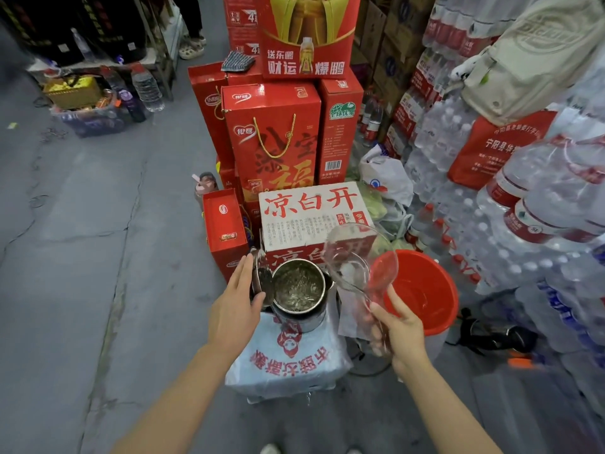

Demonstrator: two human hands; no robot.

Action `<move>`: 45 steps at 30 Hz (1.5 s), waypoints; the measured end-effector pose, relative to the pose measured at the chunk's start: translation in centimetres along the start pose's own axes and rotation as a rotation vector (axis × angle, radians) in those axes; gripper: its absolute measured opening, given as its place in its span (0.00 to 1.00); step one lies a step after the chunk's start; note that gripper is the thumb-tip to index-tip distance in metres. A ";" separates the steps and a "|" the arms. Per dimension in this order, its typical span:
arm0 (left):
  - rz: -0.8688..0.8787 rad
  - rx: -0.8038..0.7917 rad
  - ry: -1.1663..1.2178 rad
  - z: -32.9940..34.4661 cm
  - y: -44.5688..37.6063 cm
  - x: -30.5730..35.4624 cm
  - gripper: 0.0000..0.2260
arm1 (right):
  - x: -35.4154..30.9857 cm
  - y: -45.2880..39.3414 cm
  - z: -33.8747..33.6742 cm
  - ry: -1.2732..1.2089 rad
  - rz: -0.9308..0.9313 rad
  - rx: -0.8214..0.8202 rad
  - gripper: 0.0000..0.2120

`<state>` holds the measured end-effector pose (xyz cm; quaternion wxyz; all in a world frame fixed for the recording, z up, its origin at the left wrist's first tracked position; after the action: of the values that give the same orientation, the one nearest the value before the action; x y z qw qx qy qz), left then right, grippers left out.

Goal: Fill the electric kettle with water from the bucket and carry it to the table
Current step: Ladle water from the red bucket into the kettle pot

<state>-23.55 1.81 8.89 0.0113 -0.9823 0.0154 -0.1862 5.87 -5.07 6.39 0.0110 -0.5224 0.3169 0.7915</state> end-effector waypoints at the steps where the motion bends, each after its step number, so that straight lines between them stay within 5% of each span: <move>1: -0.007 -0.001 0.002 0.0 0.0 0.1 0.35 | 0.0 0.1 -0.9 -0.047 0.019 0.014 0.32; 7: -0.042 0.010 -0.012 0.4 0.1 1.1 0.35 | -0.6 -0.2 -6.2 -0.063 -0.012 0.272 0.33; 10: -0.071 0.026 -0.006 0.9 0.1 1.5 0.35 | -1.7 -2.1 -8.9 0.533 -0.124 0.340 0.34; 14: -0.108 0.048 0.045 1.3 0.3 1.2 0.36 | -2.6 -5.0 -9.5 1.355 -0.094 0.199 0.33; 20: -0.162 0.060 0.030 1.7 0.5 1.2 0.37 | -0.8 -8.8 -11.0 1.565 -0.035 0.141 0.39; 26: -0.185 0.083 0.018 1.9 0.5 1.8 0.36 | 0.0 -11.6 -11.2 1.393 0.021 0.111 0.35; 35: -0.181 0.102 0.054 1.4 0.5 2.4 0.37 | -1.6 -7.1 -14.5 0.302 0.175 0.153 0.33; 45: -0.088 0.055 0.019 1.3 -0.1 1.8 0.39 | -3.5 0.5 -8.3 0.075 0.036 -0.013 0.33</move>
<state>-21.39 1.91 8.35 0.0301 -0.9796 -0.0329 -0.1959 14.11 -8.58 7.46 -0.0187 -0.5459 0.3212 0.7736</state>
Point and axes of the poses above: each hand's wrist, its own y-axis away from the middle knuckle, its own z-axis out of the palm, x = y × z, the point moved 4 cm from there along -y, towards the middle knuckle, and after that the axes turned 11 degrees about -y, right-handed, at the moved point
